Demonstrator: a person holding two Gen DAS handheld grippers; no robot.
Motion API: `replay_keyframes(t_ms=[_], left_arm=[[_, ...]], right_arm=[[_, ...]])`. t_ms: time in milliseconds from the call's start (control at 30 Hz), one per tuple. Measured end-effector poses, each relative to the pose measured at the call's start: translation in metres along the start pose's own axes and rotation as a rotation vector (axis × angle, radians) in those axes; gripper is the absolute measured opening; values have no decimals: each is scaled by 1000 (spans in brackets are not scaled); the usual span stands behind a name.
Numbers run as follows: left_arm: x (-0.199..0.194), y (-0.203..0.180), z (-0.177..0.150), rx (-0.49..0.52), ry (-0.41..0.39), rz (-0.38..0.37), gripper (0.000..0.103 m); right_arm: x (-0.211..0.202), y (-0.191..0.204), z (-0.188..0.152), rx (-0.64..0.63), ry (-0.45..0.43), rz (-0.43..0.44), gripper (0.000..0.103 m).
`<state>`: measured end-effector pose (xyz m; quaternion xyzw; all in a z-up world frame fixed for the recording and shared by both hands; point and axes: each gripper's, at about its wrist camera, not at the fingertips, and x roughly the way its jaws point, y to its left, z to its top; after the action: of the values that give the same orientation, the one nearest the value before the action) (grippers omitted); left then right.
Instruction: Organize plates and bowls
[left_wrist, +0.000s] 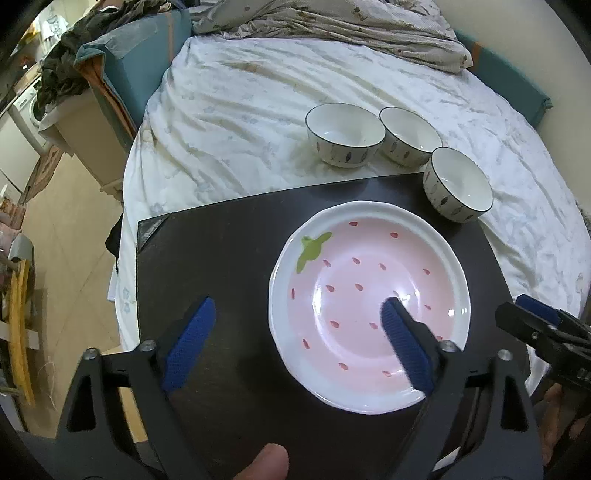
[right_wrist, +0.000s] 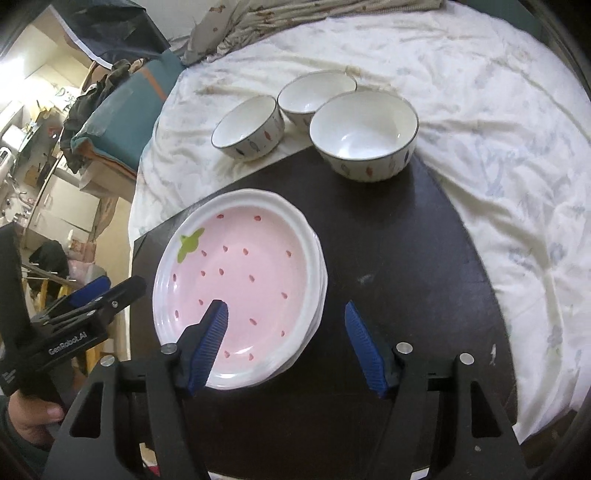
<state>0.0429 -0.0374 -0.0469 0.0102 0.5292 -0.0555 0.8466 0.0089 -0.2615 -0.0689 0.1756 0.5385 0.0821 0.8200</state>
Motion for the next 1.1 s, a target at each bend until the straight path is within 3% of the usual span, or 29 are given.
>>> replay_keyframes(t_ms=[133,300,500,867,1100], left_arm=[[-6,-4,1,4,-34,2,102],[-15,-17,8,27,-35,-11,102],[-37,-38,35,22,-107,-5,102],[-22,-77,88,103,-82,-25,102],[7,-92,119,110,-45,-51,102]], right_arm=[[-9,1,0,-3,-49,54,92],[-25,7,1,-46,-103,26,92],[-56,6,23,-56,-153,16,92],[-83,-18,76,-93,-212,-30,92],[-59,-64,110,-41,-156,-171,92]])
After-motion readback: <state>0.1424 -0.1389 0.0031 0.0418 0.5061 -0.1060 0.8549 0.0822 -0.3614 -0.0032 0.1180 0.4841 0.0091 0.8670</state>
